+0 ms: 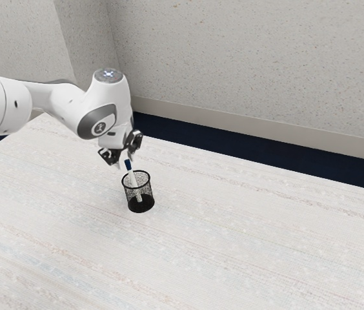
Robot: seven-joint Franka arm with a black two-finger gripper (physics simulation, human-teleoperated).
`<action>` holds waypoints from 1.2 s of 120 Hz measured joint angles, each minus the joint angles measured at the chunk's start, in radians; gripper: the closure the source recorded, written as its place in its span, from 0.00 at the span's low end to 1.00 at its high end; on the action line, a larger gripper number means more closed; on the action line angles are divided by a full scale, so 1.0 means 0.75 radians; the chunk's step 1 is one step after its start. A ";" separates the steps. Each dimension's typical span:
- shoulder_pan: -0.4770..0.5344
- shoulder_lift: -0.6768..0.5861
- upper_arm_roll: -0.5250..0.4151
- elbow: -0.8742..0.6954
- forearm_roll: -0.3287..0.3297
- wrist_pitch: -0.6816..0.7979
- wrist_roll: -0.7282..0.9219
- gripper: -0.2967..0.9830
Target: Take the marker out of the pen holder and place it to the left of the pen holder.
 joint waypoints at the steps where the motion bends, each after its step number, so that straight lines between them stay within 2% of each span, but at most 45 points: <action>1: 0.000 0.000 0.000 0.000 0.000 0.000 0.000 0.58; 76: -0.014 -0.043 -0.025 -0.083 0.000 0.009 -0.020 0.60; 132: -0.015 -0.046 -0.027 -0.085 -0.011 0.014 -0.045 0.78; 144: -0.014 -0.093 -0.048 -0.086 -0.016 0.017 -0.050 0.81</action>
